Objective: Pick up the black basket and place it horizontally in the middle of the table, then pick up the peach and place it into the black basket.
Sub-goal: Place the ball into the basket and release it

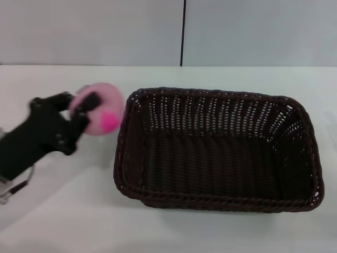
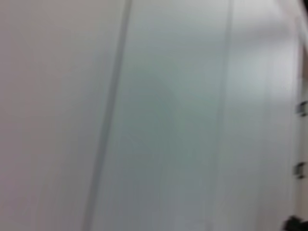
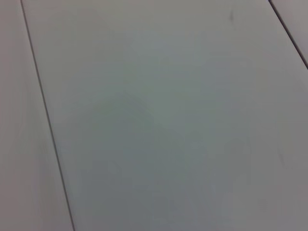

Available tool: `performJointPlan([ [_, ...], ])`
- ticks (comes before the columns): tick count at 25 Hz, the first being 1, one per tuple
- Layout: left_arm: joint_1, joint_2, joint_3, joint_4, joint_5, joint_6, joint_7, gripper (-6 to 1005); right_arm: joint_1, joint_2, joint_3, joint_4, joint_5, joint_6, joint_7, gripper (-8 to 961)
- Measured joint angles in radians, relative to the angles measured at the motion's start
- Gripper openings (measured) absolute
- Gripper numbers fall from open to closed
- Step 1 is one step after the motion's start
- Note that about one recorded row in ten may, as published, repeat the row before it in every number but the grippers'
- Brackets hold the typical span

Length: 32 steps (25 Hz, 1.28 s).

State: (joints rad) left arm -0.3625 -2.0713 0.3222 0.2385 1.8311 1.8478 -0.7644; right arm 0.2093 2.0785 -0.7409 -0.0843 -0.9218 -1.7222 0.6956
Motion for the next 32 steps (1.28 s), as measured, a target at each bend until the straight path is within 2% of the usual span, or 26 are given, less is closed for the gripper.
performJointPlan([
  [6,-0.095,-0.002,0.107,-0.139,0.000,-0.023,0.078,84,0.003,0.002,0.010,0.001,0.000,-0.001,0.006,448],
  [11,-0.160,-0.006,0.174,-0.227,0.001,-0.112,0.093,62,0.004,0.003,0.013,0.006,0.001,-0.003,0.007,448],
  [18,-0.174,-0.007,0.154,-0.279,-0.001,-0.211,0.097,47,0.004,0.003,0.012,0.019,0.002,-0.005,0.007,450],
  [23,-0.170,-0.006,0.153,-0.302,-0.001,-0.207,0.163,219,0.004,0.003,0.012,0.020,0.002,-0.007,0.006,449],
  [28,-0.157,-0.003,0.150,-0.308,-0.004,-0.206,0.192,443,0.009,0.003,0.012,0.023,0.002,-0.007,0.002,448],
  [32,-0.111,0.002,0.073,-0.297,-0.010,-0.211,0.235,633,0.002,0.003,0.031,0.024,0.002,-0.006,0.000,448],
])
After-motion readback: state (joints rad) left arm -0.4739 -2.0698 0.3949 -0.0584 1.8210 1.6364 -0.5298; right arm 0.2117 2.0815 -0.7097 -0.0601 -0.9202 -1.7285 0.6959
